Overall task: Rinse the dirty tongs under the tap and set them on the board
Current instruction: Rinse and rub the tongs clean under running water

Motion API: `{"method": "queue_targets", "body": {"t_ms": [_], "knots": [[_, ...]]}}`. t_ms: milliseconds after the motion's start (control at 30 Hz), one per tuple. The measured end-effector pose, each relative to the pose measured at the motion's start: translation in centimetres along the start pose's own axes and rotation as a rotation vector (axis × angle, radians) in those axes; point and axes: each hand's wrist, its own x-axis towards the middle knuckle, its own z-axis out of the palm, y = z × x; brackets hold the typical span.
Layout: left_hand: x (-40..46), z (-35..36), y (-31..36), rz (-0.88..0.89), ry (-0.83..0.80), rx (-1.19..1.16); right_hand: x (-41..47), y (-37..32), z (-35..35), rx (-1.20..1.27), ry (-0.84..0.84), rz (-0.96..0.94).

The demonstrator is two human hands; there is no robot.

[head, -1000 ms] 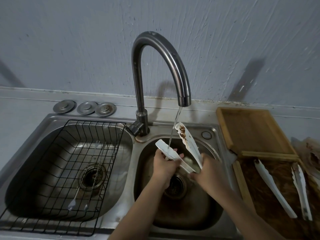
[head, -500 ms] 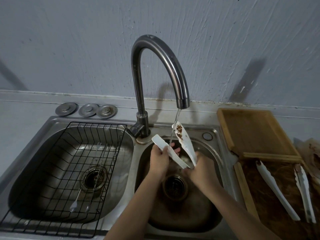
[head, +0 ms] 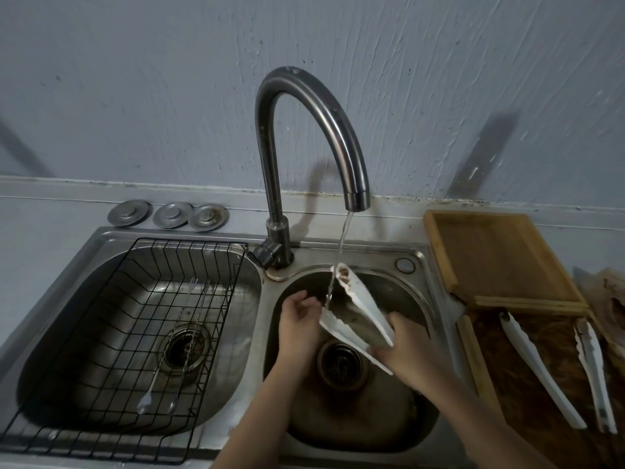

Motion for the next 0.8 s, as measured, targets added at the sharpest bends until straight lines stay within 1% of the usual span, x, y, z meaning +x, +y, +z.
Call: {"method": "queue_targets", "body": {"t_ms": [67,133,167,200,300,367,433,533,600,667,733,800], "knots": [[-1.2,0.8,-0.5,-0.007,-0.15,-0.017,-0.4,-0.2,0.7,-0.024,-0.003,-0.02],[-2.4,1.6,-0.8,-0.068,-0.254,0.08,-0.6,-0.1,1.6,-0.085,0.009,-0.058],[-2.7,1.8,-1.1,-0.108,-0.261,0.098,-0.8,-0.2,1.9,-0.131,0.016,-0.074],[-2.7,2.0,-1.3,-0.148,-0.26,0.068,-1.0,-0.2,1.9,-0.187,0.026,-0.084],[-2.6,2.2,-0.8,-0.274,-0.275,-0.132,-1.5,0.0,1.2,-0.313,0.08,-0.115],[-2.3,2.6,-0.1,-0.335,-0.255,-0.211,-1.6,0.2,0.8,-0.35,0.121,-0.123],[-1.9,3.1,0.4,-0.398,-0.252,-0.266,-1.6,0.2,0.6,-0.381,0.128,-0.111],[-1.5,3.3,0.9,-0.494,-0.325,-0.279,-1.5,0.1,0.3,-0.423,0.129,-0.11],[-1.6,3.3,1.1,-0.509,-0.408,-0.216,-1.3,0.4,-0.2,-0.429,0.129,-0.11],[-1.2,3.2,1.2,-0.512,-0.455,-0.178,-1.3,0.7,-0.7,-0.429,0.123,-0.109],[-0.6,3.0,1.4,-0.494,-0.411,-0.181,-1.3,0.9,-1.0,-0.428,0.134,-0.129],[0.4,2.5,1.2,-0.483,-0.313,-0.225,-1.4,1.0,-1.1,-0.434,0.149,-0.144]]}}
